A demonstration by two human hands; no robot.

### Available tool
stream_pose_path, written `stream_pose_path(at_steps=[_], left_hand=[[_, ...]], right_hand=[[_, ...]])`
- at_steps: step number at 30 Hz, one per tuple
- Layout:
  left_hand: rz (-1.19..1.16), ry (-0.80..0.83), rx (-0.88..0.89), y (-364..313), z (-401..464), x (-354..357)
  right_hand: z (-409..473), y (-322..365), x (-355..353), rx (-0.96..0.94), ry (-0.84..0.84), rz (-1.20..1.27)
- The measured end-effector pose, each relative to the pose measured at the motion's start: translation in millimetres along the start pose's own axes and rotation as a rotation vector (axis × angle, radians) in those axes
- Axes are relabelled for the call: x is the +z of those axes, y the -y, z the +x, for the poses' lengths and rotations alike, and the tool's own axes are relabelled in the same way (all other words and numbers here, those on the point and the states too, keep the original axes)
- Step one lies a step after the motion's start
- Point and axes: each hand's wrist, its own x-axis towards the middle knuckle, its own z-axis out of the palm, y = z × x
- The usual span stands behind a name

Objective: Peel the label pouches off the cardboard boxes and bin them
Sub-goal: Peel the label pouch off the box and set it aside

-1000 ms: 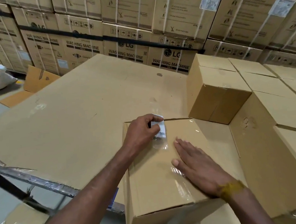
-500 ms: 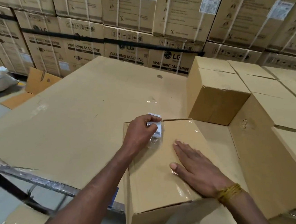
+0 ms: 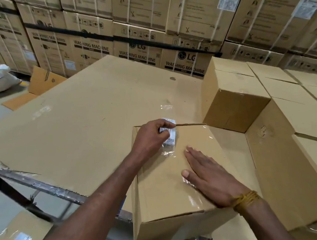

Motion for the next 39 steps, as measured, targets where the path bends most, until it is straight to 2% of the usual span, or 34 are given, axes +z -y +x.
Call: stream_pose_path(at_steps=[6, 11, 14, 16, 22, 27, 30, 36, 39], left_hand=[[0.0, -0.006, 0.001, 0.5, 1.2, 0.8], [-0.034, -0.004, -0.006, 1.5, -0.5, -0.1], [-0.01, -0.001, -0.002, 1.0, -0.3, 0.9], [0.014, -0.003, 0.002, -1.6, 0.7, 1.6], [0.024, 0.002, 0.012, -1.6, 2.5, 1.3], [0.002, -0.001, 0.008, 0.5, 0.8, 0.8], [0.032, 0.004, 0.012, -0.6, 1.3, 1.7], [0.043, 0.009, 0.003, -0.7, 2.5, 1.9], [0.021, 0.008, -0.004, -0.7, 0.5, 1.3]], right_hand=[[62.0, 8.3, -6.7, 0.108, -0.12, -0.004], [-8.8, 17.4, 11.5, -0.035, -0.068, 0.007], [-30.6, 6.5, 11.5, -0.04, 0.013, -0.006], [-14.3, -0.3, 3.0, -0.011, 0.022, 0.005], [53.2, 5.7, -7.2, 0.081, -0.108, 0.006], [-18.5, 15.3, 14.1, -0.076, -0.038, 0.008], [-25.8, -0.1, 7.0, -0.058, 0.039, 0.008], [46.5, 4.3, -6.0, 0.052, -0.1, 0.001], [28.3, 13.3, 3.4, 0.001, -0.098, 0.0]])
